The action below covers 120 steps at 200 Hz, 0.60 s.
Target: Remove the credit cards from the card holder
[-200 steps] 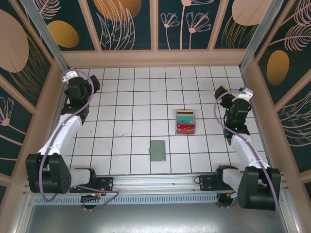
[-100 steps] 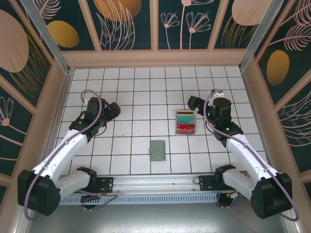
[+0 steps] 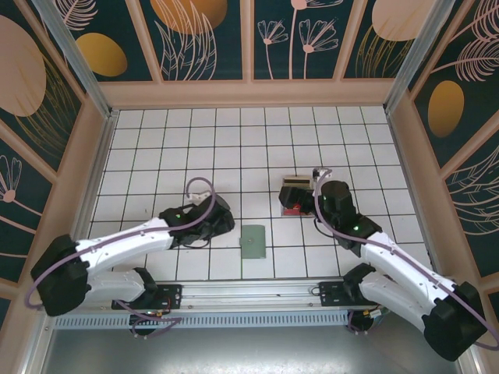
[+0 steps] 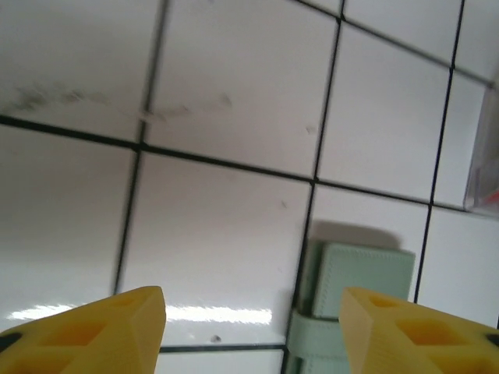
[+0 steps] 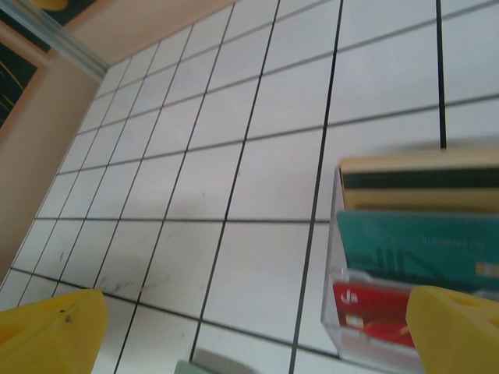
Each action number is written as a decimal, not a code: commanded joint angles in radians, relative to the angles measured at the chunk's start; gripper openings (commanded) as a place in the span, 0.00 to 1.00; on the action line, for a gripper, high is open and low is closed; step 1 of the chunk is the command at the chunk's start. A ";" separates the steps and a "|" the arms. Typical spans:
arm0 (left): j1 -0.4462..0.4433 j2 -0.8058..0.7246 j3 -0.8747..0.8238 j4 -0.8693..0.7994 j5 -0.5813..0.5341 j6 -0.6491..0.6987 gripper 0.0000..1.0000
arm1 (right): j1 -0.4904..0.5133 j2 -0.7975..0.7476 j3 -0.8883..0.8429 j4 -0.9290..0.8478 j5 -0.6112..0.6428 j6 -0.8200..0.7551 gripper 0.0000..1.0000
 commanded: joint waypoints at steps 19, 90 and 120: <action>-0.137 0.184 0.145 -0.052 -0.023 -0.056 0.52 | 0.024 -0.092 -0.048 -0.066 0.034 0.038 0.99; -0.224 0.399 0.299 -0.154 -0.002 -0.019 0.40 | 0.027 -0.160 -0.068 -0.128 0.050 0.051 0.99; -0.226 0.438 0.326 -0.171 -0.005 0.003 0.39 | 0.026 -0.176 -0.079 -0.128 0.055 0.059 0.99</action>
